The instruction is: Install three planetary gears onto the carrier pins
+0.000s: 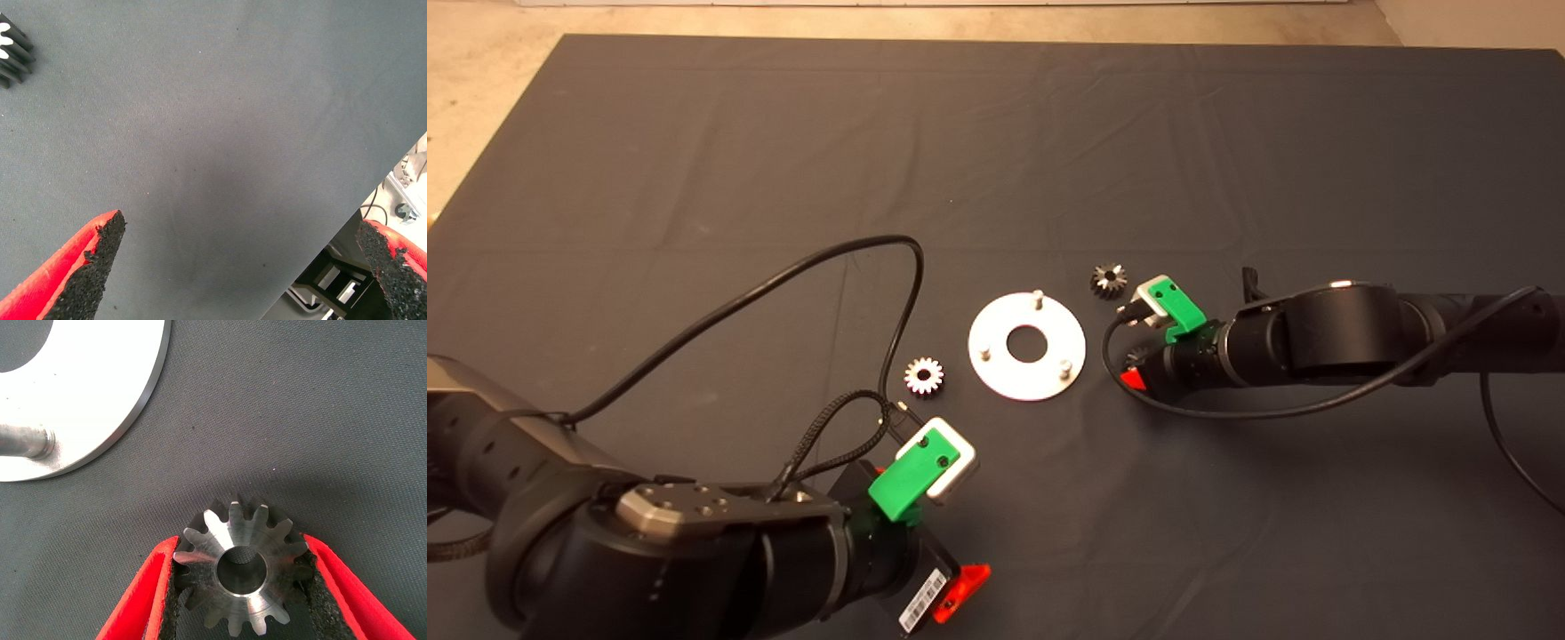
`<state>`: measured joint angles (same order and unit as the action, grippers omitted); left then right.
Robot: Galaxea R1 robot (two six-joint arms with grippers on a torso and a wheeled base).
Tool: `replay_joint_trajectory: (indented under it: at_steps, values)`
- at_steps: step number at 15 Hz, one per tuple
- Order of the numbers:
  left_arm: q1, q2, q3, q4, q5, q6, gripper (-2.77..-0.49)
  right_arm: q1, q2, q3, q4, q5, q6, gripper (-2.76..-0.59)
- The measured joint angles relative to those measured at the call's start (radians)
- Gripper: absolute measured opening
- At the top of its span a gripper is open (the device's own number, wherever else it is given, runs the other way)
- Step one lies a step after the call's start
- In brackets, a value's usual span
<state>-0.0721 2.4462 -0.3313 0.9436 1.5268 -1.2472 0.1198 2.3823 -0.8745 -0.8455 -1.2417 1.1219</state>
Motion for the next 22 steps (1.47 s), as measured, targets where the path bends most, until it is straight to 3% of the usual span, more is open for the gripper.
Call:
replay_joint_trajectory:
  at_steps: [9, 14, 18, 22]
  values:
    - [0.0, 0.014, 0.0, 0.0, 0.0, -0.002, -0.75, 0.007, 0.001, 0.0, 0.001, 0.008, -0.016, -2.31]
    - [0.0, 0.017, 0.0, 0.0, 0.0, -0.004, -0.75, 0.06, 0.003, 0.0, 0.002, 0.015, -0.017, -2.31]
    - [0.0, 0.017, 0.0, 0.0, 0.0, -0.004, -0.75, 0.068, 0.003, 0.001, 0.006, 0.014, -0.018, -2.31]
    - [0.0, 0.017, 0.0, 0.0, 0.0, -0.009, -0.75, 0.111, 0.004, 0.053, 0.007, 0.015, -0.018, -2.32]
